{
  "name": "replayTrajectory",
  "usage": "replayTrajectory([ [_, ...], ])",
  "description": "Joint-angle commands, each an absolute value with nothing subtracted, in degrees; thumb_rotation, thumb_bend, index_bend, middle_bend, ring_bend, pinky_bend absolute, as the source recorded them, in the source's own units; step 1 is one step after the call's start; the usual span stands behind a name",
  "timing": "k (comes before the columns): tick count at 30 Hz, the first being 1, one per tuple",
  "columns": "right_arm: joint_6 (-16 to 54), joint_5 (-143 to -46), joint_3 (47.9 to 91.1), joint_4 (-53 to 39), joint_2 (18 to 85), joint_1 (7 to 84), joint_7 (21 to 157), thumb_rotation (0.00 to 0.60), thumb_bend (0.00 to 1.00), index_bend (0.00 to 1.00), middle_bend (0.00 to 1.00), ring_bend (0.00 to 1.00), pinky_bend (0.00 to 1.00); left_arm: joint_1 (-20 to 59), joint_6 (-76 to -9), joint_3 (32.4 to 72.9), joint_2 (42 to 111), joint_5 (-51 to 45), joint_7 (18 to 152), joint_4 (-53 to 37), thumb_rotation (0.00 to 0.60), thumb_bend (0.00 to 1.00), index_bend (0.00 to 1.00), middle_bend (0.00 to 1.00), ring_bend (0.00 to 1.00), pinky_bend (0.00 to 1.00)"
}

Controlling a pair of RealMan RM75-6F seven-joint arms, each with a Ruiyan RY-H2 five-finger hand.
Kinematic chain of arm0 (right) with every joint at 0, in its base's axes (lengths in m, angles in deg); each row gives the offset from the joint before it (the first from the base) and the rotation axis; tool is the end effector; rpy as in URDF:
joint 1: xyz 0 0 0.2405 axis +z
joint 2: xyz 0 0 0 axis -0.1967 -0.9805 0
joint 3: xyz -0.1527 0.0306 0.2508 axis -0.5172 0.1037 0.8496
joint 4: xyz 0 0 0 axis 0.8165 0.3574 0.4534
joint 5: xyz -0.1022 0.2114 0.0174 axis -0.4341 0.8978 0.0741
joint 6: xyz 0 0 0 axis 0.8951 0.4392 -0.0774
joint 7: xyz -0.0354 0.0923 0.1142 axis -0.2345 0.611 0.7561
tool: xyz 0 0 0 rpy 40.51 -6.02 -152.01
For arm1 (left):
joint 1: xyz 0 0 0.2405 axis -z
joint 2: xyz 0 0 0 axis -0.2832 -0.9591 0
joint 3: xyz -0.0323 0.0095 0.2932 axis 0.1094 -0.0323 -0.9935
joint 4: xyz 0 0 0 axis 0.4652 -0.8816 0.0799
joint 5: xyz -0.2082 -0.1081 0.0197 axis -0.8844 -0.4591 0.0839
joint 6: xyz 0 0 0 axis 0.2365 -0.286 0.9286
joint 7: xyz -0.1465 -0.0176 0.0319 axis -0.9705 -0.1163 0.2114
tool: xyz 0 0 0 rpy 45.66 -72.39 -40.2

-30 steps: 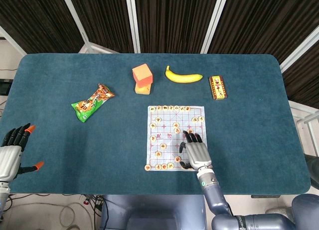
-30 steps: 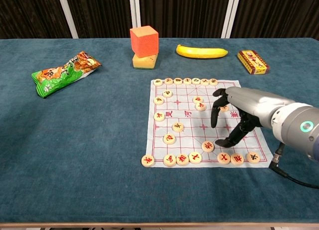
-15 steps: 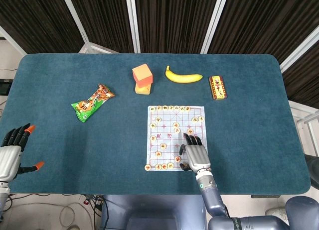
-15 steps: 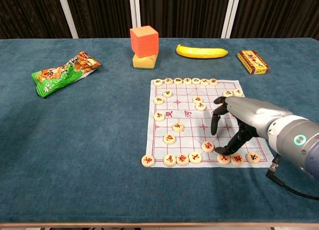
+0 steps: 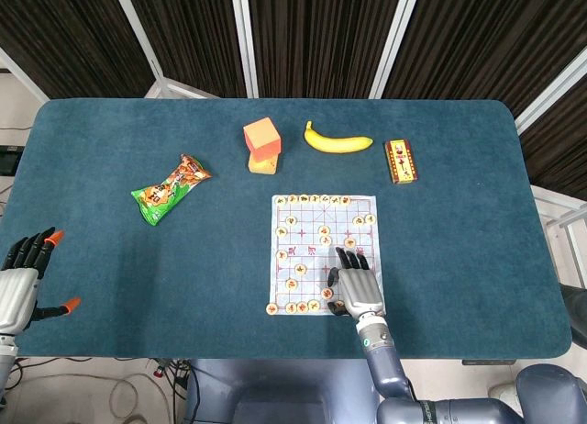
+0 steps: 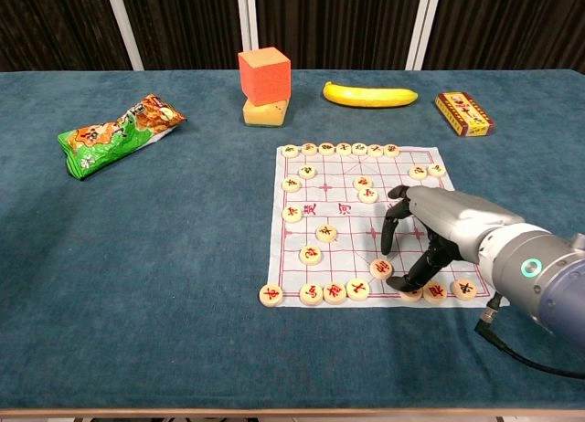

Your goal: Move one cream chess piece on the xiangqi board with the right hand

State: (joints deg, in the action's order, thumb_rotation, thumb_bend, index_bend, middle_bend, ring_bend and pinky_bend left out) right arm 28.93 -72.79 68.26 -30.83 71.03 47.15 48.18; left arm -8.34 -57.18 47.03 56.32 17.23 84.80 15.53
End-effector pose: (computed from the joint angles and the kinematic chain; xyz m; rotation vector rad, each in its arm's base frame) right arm -0.1555 -0.2848 -0.1050 1.6134 -1.3220 0.7502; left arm -0.3495 0.2095 0.1422 -1.4046 -1.0195 -0.8707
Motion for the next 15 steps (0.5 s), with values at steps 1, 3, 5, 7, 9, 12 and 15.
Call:
replayTrajectory([
  [1, 28.82, -72.66, 68.33, -30.55, 71.24, 47.09, 48.01, 0.6, 0.32, 0.47, 0.06, 0.02, 0.0, -8.3, -57.11, 47.05, 56.32, 17.19, 84.79, 15.54, 0.6, 0.0, 0.0, 0.0, 0.0, 0.0],
  [3, 28.77, -72.69, 68.52, -30.38, 71.38, 47.07, 48.01, 0.6, 0.32, 0.47, 0.06, 0.02, 0.0, -8.28, -57.09, 47.02, 56.33, 17.23, 84.79, 15.52, 0.6, 0.0, 0.0, 0.0, 0.0, 0.0],
  [5, 28.68, -72.58, 68.87, -30.26, 71.56, 47.01, 48.19, 0.6, 0.32, 0.47, 0.06, 0.02, 0.0, -8.28, -57.06, 47.0, 56.33, 17.22, 84.75, 15.54, 0.6, 0.0, 0.0, 0.0, 0.0, 0.0],
  [7, 28.67, -72.56, 68.99, -30.18, 71.66, 46.98, 48.2, 0.6, 0.32, 0.47, 0.06, 0.02, 0.0, -8.28, -57.04, 47.01, 56.32, 17.19, 84.73, 15.56, 0.6, 0.0, 0.0, 0.0, 0.0, 0.0],
  [9, 28.58, -72.47, 69.01, -29.98, 71.86, 46.98, 48.06, 0.6, 0.32, 0.47, 0.06, 0.02, 0.0, -8.27, -57.03, 47.04, 56.31, 17.13, 84.73, 15.64, 0.6, 0.0, 0.0, 0.0, 0.0, 0.0],
  [12, 28.48, -72.37, 68.97, -29.62, 72.2, 46.94, 47.84, 0.6, 0.32, 0.47, 0.06, 0.02, 0.0, -8.29, -57.05, 47.04, 56.28, 17.11, 84.7, 15.7, 0.6, 0.0, 0.0, 0.0, 0.0, 0.0],
  [15, 28.4, -72.26, 68.95, -29.37, 72.52, 46.83, 47.77, 0.6, 0.32, 0.47, 0.06, 0.02, 0.0, -8.29, -57.05, 47.06, 56.24, 17.06, 84.68, 15.73, 0.6, 0.0, 0.0, 0.0, 0.0, 0.0],
])
